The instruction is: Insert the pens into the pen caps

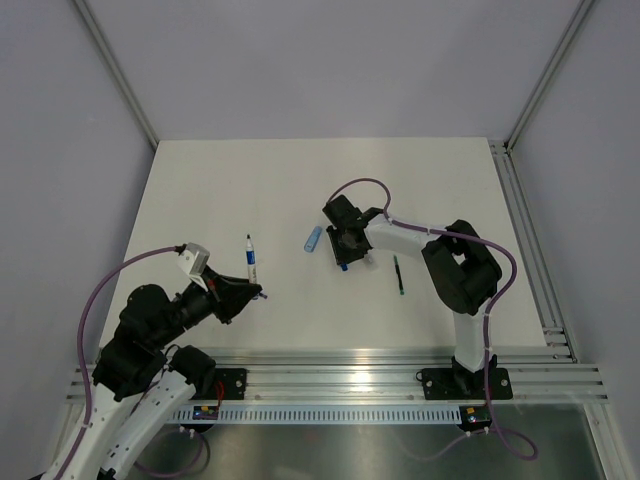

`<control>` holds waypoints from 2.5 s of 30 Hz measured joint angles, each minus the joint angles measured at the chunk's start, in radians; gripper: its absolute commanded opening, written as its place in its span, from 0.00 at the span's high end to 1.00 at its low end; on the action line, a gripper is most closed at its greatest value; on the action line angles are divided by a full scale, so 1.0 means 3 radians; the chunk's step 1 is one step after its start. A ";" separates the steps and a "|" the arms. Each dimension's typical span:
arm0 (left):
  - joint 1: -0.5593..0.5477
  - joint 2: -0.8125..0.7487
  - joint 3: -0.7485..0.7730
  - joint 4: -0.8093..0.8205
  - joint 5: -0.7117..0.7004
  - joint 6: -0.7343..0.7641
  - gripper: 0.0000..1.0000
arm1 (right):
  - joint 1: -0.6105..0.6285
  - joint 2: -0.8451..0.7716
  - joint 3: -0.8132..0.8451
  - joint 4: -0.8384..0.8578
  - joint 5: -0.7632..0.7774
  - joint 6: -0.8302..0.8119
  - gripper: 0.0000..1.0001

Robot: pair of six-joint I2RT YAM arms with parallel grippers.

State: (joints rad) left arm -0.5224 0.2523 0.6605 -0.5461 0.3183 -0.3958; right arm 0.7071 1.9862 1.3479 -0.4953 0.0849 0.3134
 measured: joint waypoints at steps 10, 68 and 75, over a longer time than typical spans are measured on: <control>0.0015 0.0000 -0.0001 0.0000 0.0025 0.0000 1.00 | 0.0000 -0.0075 -0.0130 0.0161 -0.0038 0.0089 1.00; 0.0022 0.0553 -0.0272 0.0455 0.0997 -0.0195 1.00 | 0.1471 -0.2389 -0.1311 0.2978 0.0916 0.1073 1.00; 0.0022 0.0553 -0.0272 0.0454 0.0994 -0.0195 1.00 | 0.1520 -0.2389 -0.1312 0.2976 0.0996 0.1059 1.00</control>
State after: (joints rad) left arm -0.5159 0.4183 0.5789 -0.4099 0.6167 -0.4541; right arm 1.1629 1.2694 0.9543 0.3973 0.3836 0.6312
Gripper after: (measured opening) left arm 0.151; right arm 0.052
